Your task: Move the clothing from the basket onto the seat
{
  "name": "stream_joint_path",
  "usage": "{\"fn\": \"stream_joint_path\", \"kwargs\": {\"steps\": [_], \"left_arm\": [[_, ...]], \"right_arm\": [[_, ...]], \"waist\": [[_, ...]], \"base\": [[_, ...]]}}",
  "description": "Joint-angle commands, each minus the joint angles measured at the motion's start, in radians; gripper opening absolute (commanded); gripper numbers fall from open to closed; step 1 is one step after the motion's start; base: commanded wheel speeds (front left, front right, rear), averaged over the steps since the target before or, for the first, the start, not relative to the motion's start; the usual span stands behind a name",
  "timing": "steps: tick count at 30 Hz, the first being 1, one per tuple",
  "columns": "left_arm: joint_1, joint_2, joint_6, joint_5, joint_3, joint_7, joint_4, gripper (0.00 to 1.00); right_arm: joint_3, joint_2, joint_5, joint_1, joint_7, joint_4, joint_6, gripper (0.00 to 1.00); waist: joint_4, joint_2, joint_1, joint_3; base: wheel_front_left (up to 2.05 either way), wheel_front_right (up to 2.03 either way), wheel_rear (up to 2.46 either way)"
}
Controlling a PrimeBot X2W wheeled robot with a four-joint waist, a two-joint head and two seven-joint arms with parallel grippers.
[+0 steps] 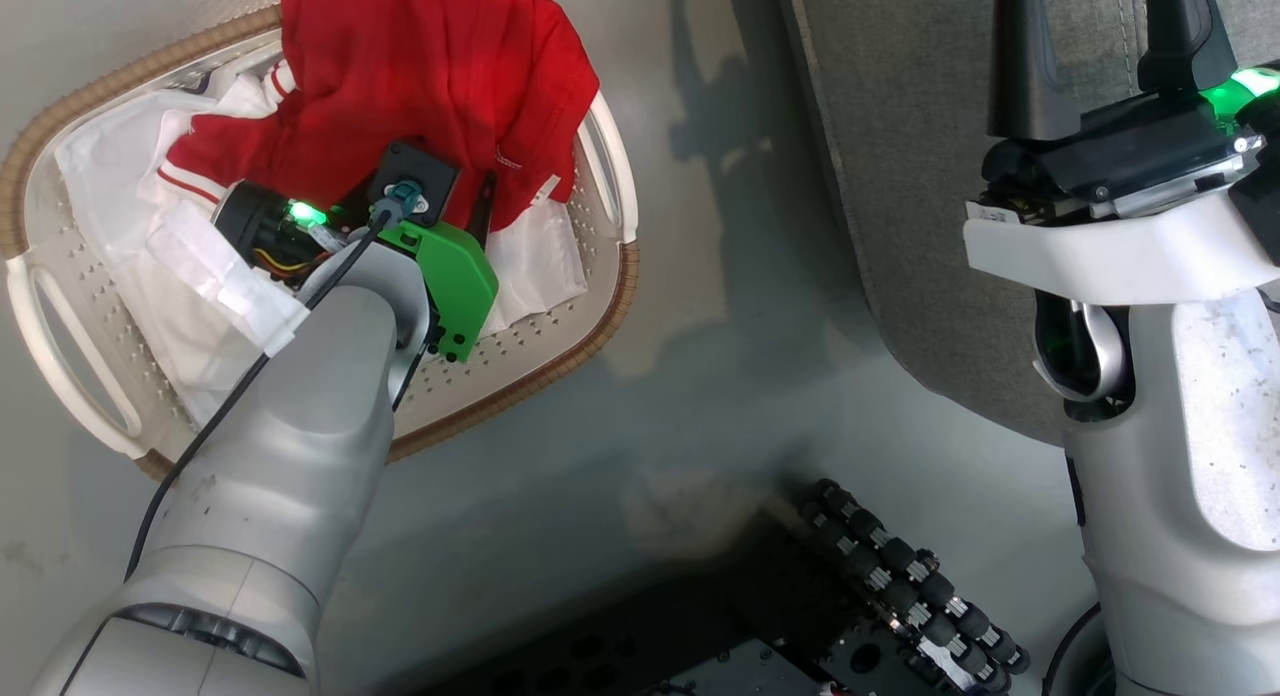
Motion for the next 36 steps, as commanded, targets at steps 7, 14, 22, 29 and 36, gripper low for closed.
{"fn": "stream_joint_path", "kwargs": {"steps": [7, 14, 22, 29, 36], "left_arm": [[-0.053, 0.017, 0.026, -0.035, 0.001, 0.006, 0.039, 1.00], [-0.061, 0.024, 0.059, -0.062, 0.015, -0.016, 0.069, 0.00], [-0.002, 0.002, 0.038, -0.095, 0.010, -0.071, 0.052, 0.00], [0.076, -0.004, 0.023, -0.119, -0.004, -0.100, 0.003, 0.00], [0.172, 0.028, 0.009, -0.122, -0.015, -0.107, -0.115, 0.00]], "right_arm": [[0.002, -0.002, 0.015, 0.004, -0.002, -0.015, -0.001, 1.00], [-0.004, -0.002, 0.012, 0.004, -0.002, -0.003, -0.001, 1.00], [-0.021, -0.003, -0.013, 0.022, -0.002, 0.037, -0.001, 1.00], [-0.030, -0.003, -0.053, 0.060, -0.002, 0.090, -0.001, 1.00], [-0.039, -0.003, -0.105, 0.115, -0.002, 0.160, -0.001, 1.00]], "waist": [[-0.016, -0.0001, -0.0001, 0.010], [-0.009, -0.0001, -0.0001, 0.000], [0.048, -0.0001, -0.0001, -0.077], [0.117, -0.0001, -0.0001, -0.202], [0.176, -0.0001, -0.0001, -0.355]], "base": [[0.00, 0.00, 0.00], [0.00, 0.00, 0.00], [0.00, 0.00, 0.00], [0.00, 0.00, 0.00], [0.00, 0.00, 0.00]]}}
